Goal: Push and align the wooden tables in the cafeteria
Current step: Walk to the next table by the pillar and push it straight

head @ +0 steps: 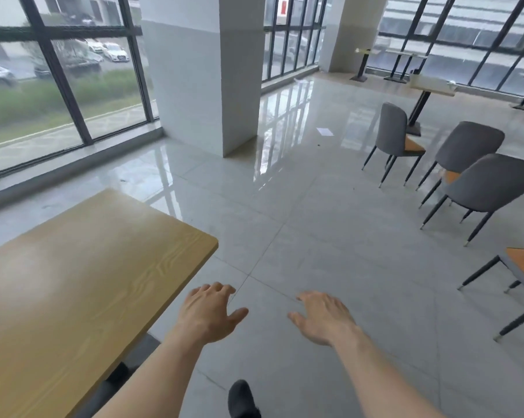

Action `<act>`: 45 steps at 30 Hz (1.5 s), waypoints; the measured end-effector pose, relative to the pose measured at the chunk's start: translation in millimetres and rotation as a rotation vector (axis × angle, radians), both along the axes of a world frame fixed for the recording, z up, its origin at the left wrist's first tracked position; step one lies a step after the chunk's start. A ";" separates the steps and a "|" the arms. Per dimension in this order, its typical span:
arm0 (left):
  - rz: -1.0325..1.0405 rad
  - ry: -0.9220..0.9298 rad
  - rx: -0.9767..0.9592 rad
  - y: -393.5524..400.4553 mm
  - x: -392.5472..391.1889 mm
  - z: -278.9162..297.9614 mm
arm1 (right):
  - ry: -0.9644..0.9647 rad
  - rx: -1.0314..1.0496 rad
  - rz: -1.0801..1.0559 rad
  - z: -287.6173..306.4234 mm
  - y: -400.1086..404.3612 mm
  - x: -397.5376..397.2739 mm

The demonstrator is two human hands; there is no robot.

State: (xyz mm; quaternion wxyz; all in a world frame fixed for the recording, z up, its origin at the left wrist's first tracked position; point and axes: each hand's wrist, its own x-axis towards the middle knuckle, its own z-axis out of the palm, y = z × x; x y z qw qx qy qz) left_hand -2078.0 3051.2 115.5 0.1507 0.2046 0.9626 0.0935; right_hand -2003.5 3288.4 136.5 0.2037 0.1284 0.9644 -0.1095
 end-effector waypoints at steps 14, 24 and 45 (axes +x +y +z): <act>0.146 -0.038 0.031 87.3 -337.4 10.8 | -0.004 0.036 0.165 14.5 89.1 -371.1; 0.455 -0.088 0.018 94.7 -511.9 -13.1 | -0.086 0.028 0.475 -14.6 103.9 -620.1; 1.790 -0.152 0.197 -122.1 -491.6 -94.0 | -0.084 0.098 1.771 -70.1 -326.7 -795.9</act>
